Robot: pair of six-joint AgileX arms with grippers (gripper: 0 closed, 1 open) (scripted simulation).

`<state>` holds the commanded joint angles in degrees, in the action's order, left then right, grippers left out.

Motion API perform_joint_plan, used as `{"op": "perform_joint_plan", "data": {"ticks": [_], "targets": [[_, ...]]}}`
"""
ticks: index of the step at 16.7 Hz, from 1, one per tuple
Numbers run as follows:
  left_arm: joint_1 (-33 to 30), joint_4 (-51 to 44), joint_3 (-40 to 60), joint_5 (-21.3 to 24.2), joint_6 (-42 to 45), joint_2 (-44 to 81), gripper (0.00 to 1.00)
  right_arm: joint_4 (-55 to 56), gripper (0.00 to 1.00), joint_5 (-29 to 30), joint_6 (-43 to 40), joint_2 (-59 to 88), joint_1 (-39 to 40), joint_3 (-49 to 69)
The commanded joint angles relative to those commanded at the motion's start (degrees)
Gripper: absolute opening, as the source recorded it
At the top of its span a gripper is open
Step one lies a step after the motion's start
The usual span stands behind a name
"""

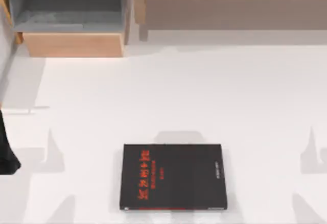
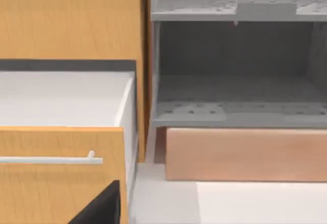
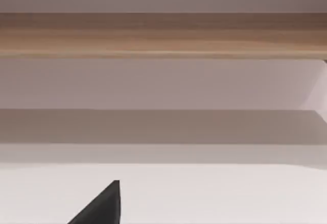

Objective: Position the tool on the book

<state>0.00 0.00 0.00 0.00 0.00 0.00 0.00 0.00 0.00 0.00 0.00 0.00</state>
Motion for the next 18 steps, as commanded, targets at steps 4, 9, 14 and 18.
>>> {"op": "perform_joint_plan", "data": {"ticks": [4, 9, 14, 18], "targets": [[0.67, -1.23, 1.63, -0.36, 0.74, 1.59, 1.0, 0.0, 1.0, 0.0, 0.0, 0.0, 0.0, 0.0], [5.24, -11.82, 16.04, -2.53, 6.1, 15.17, 1.0, 0.0, 1.0, 0.0, 0.0, 0.0, 0.0, 0.0], [10.67, -29.79, 42.81, -4.17, 13.48, 40.68, 1.0, 0.0, 1.0, 0.0, 0.0, 0.0, 0.0, 0.0], [14.36, -46.15, 68.9, -4.22, 18.78, 67.04, 1.0, 0.0, 1.0, 0.0, 0.0, 0.0, 0.0, 0.0]]}}
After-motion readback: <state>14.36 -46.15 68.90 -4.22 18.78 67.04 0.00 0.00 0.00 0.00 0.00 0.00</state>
